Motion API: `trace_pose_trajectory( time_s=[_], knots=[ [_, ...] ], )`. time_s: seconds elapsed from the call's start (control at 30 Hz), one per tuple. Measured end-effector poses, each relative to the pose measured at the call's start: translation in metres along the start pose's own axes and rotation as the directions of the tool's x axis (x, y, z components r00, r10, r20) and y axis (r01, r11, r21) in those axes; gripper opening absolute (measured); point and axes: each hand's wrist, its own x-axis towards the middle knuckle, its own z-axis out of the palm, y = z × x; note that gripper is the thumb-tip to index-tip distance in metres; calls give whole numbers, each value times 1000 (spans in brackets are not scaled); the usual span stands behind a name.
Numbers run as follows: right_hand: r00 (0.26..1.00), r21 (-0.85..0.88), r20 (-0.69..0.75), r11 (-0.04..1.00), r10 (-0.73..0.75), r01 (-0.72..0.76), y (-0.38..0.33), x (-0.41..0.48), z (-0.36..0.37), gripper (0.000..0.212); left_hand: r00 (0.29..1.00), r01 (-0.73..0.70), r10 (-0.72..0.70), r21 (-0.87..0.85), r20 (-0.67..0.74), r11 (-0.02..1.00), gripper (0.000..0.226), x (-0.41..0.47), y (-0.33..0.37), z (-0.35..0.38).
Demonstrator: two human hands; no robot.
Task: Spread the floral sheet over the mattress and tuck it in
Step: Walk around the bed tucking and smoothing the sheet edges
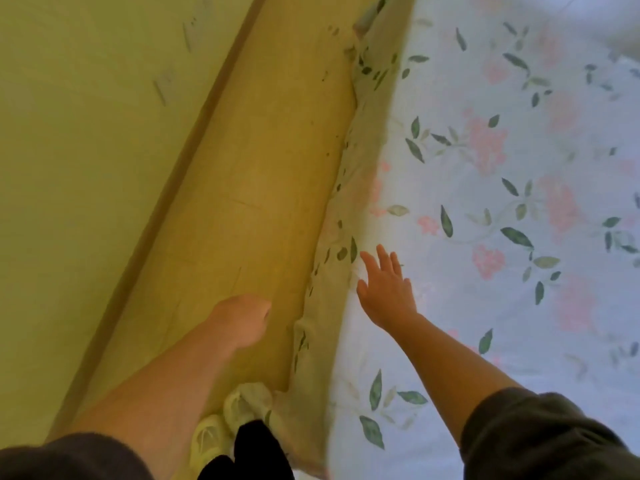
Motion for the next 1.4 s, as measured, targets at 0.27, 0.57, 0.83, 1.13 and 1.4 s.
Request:
trace_pose_trajectory(
  time_s=[0.27, 0.57, 0.83, 1.13, 1.4],
  knots=[
    [978, 129, 47, 970, 201, -206, 46, 85, -26, 62, 979, -202, 205, 146, -4, 969, 21, 107, 47, -73],
    [995, 201, -10, 975, 100, -96, 45, 146, -168, 57, 930, -313, 331, 124, -162, 942, 41, 162, 143, -278],
    [932, 250, -205, 937, 299, -245, 37, 199, -287, 63, 808, -461, 529, 281, -260, 842, 47, 201, 175, -432],
    [888, 388, -11, 820, 460, -421, 66, 323, -265, 74, 811, -511, 585, 443, -36, 736, 51, 329, 190, -460],
    [845, 425, 65, 752, 530, -504, 136, 441, -239, 91, 848, -460, 529, 535, 30, 708, 62, 455, 235, -462]
  ],
)
